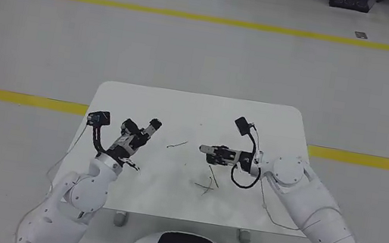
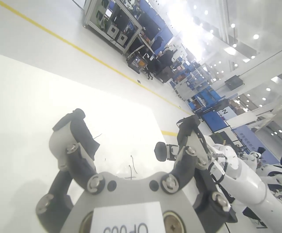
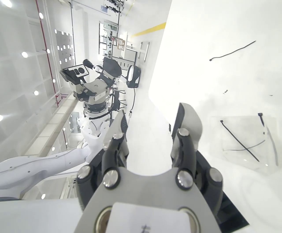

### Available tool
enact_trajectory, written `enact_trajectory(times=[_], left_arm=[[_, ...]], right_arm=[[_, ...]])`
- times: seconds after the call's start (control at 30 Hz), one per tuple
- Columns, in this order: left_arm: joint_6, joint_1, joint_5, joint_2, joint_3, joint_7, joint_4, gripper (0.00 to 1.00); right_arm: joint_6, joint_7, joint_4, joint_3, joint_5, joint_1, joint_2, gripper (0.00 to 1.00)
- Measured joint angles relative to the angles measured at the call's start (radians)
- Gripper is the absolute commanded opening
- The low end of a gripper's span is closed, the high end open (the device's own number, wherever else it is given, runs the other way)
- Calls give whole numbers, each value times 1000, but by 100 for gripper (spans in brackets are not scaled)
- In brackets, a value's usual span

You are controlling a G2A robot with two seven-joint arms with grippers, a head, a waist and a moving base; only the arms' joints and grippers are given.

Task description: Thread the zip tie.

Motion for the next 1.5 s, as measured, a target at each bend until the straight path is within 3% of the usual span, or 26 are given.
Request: enact_trajectory(times=[0.07,0.2,0.27,0.4,0.5,0.77,0.87,0.93,1.07,1.2,1.4,1.5], left_arm=[[2,-2,-2,0,0,-2,2,100],[59,-70,-133,-2,-22,-118,30,100],[116,-102,-165,-2,-28,-169,47,100],[267,-189,-173,-6,-9,-246,98,100],[345,-243,-201,-10,-6,-255,132,100],[343,-246,-190,-10,-4,-253,130,100],[347,-309,-100,-12,59,-277,150,100],[366,-381,-22,-18,117,-309,189,100],[361,-516,81,-34,228,-361,293,100],[363,-655,174,-59,347,-402,434,100],[356,-808,316,-103,506,-397,643,100],[348,-852,339,-121,552,-398,734,100]], right_arm=[[0,-1,-1,0,-1,0,0,100],[-3,-60,-42,13,-132,5,7,100],[11,-65,-63,19,-205,9,13,100],[82,-61,-112,29,-399,27,25,100],[96,-12,-129,21,-516,45,31,100],[90,2,-128,19,-532,49,32,100],[90,2,-128,19,-532,49,32,100],[90,2,-128,19,-532,49,32,100],[92,-6,-127,21,-536,44,32,100],[93,-37,-127,61,-556,0,45,100],[78,-6,-156,151,-575,-93,78,100],[77,33,-180,178,-585,-124,89,100]])
